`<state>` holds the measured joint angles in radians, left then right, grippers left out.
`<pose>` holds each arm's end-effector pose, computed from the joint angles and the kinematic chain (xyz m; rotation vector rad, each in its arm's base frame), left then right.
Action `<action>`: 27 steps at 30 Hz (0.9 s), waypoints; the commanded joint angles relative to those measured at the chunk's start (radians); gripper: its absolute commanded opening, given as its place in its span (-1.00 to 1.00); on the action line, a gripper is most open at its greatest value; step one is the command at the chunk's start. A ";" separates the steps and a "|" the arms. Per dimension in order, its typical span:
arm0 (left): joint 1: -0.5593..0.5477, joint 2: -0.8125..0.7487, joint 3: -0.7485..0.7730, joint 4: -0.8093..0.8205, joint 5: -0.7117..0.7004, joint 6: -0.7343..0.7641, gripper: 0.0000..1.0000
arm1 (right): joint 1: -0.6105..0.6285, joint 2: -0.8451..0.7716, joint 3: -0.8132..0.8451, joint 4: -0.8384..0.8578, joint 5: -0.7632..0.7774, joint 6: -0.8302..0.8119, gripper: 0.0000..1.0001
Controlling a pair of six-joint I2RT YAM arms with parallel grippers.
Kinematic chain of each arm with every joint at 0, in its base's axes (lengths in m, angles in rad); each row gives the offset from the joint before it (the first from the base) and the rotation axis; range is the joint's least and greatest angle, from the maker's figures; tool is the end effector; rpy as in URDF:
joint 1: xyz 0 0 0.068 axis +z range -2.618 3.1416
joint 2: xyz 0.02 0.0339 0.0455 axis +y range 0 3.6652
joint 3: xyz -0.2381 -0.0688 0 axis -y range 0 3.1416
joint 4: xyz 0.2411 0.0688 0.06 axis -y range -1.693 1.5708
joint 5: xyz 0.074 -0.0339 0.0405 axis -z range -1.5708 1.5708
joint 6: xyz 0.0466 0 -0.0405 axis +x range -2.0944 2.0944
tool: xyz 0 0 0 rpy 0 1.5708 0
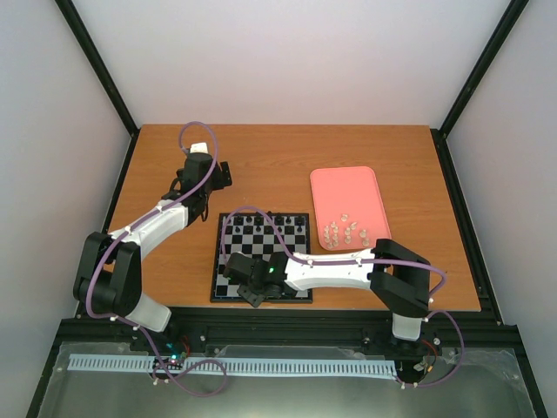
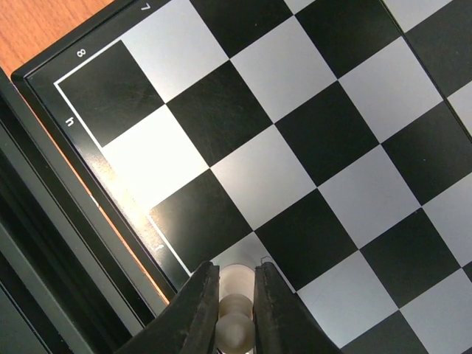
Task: Set up the chess pieces on the board
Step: Place the chess piece on the chessboard.
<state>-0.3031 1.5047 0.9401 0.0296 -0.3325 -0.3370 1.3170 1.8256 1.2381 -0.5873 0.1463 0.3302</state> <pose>0.3306 -0.0874 0.2126 -0.2323 2.0608 -0.0413 0.0970 0.3470 0.1494 -1.2688 2.4450 0.2682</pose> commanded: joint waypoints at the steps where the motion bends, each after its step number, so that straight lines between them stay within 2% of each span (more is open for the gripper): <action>1: -0.001 0.014 0.006 0.028 -0.002 -0.002 0.99 | 0.004 -0.027 -0.015 -0.008 0.012 0.005 -0.65; 6: -0.001 0.014 0.004 0.028 0.000 -0.002 1.00 | 0.004 -0.031 -0.020 -0.001 0.012 0.000 -0.46; 15: -0.001 0.015 0.005 0.029 -0.004 -0.001 0.99 | 0.004 -0.064 -0.020 0.007 0.019 -0.009 -0.43; 25: -0.001 0.016 0.005 0.029 -0.002 0.002 1.00 | 0.004 -0.108 0.017 -0.005 0.055 -0.044 -0.16; 27: -0.001 0.014 0.005 0.027 -0.002 0.001 1.00 | 0.004 -0.134 0.019 -0.014 0.088 -0.048 -0.01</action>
<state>-0.3031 1.5112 0.9401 0.0296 -0.3321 -0.3370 1.3170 1.7542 1.2304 -0.5880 0.1711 0.3000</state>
